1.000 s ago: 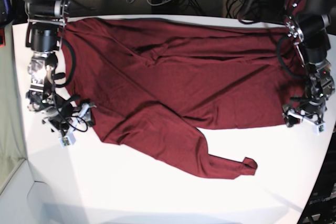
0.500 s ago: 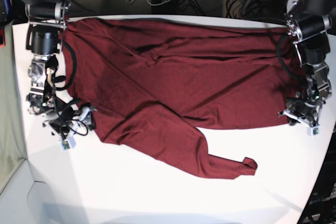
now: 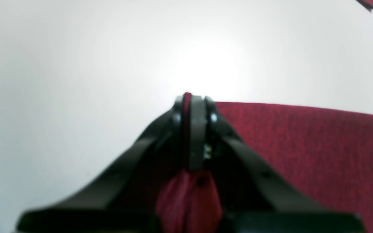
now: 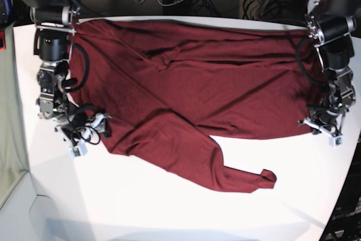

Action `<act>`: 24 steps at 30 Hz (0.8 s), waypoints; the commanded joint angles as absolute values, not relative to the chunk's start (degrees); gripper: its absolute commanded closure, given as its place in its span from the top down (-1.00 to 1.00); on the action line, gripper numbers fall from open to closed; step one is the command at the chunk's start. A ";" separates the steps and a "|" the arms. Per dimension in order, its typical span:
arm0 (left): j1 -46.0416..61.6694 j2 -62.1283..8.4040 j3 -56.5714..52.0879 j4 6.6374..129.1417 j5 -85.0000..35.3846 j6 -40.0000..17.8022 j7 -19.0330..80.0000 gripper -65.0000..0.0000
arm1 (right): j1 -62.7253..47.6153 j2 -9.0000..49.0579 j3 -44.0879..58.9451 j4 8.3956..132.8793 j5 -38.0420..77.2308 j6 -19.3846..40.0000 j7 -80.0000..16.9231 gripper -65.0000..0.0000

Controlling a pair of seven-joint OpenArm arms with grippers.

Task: Layout the t-shirt on the table in an organized manner, then fold the t-shirt properly
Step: 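Grasp the shirt's side edges with both grippers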

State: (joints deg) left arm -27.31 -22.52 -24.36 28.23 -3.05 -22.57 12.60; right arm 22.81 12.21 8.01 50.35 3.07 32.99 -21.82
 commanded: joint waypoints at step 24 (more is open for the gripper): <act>-26.77 -22.73 -24.31 28.97 -2.42 -23.52 16.13 -0.99 | 23.08 14.20 1.36 52.26 3.74 33.01 -21.67 -1.00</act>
State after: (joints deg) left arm -26.68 -22.52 -24.32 28.97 -3.46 -23.16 12.82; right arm 22.00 13.37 1.08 51.42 4.27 33.01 -21.12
